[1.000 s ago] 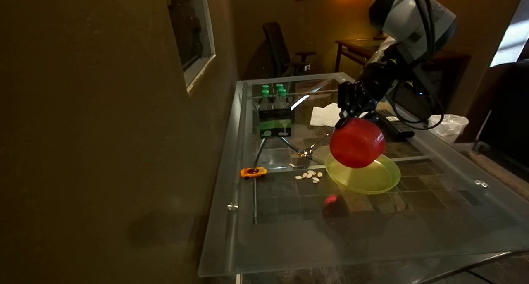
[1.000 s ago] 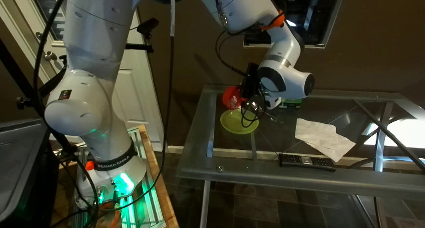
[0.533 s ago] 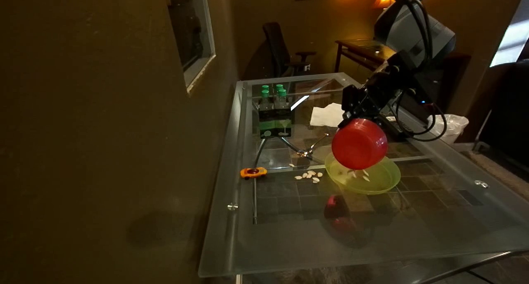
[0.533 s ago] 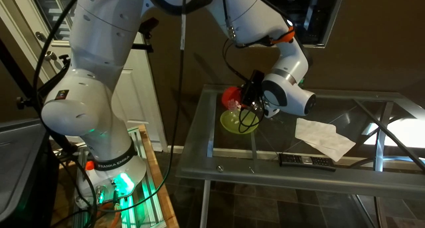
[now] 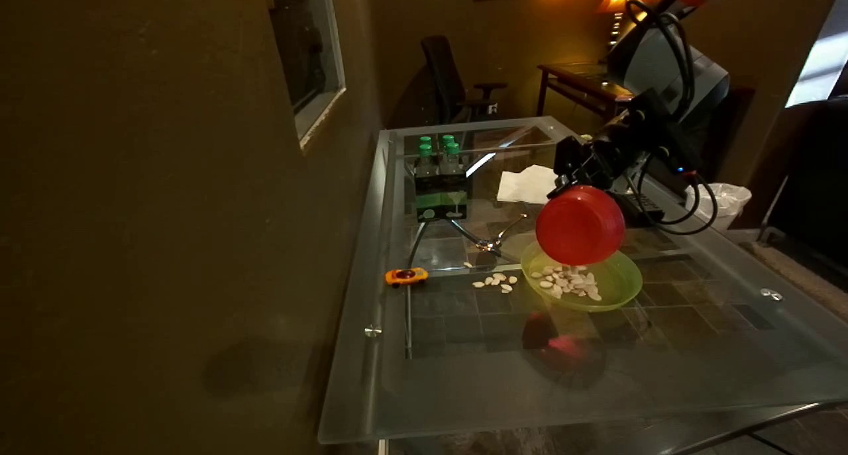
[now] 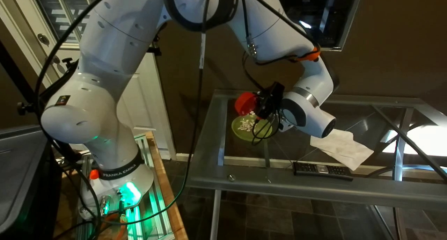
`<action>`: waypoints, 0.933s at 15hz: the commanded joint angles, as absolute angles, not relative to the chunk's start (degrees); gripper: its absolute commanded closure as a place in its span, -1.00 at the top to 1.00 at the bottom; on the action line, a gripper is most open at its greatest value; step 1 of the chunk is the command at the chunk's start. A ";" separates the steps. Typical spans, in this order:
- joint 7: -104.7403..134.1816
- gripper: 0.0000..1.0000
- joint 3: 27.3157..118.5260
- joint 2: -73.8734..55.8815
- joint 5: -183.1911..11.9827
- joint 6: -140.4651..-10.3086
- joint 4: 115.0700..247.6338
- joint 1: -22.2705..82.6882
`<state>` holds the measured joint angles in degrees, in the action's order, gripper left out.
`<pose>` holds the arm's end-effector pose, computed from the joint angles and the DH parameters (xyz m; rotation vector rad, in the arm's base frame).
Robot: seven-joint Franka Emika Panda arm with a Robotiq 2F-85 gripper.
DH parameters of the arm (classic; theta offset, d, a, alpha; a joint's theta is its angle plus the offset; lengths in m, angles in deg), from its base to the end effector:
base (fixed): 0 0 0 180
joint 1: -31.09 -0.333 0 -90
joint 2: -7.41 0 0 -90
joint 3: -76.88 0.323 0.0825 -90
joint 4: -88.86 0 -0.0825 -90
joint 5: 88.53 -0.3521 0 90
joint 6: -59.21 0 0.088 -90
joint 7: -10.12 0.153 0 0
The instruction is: Pick up the red bowl from the counter and pour it's contents on the yellow bowl
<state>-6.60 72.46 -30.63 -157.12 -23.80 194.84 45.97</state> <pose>0.5490 -0.0291 0.2033 -1.6701 0.5670 0.5643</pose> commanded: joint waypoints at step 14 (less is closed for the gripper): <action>-5.18 -0.98 67.81 -27.91 -159.89 -25.74 193.23 41.43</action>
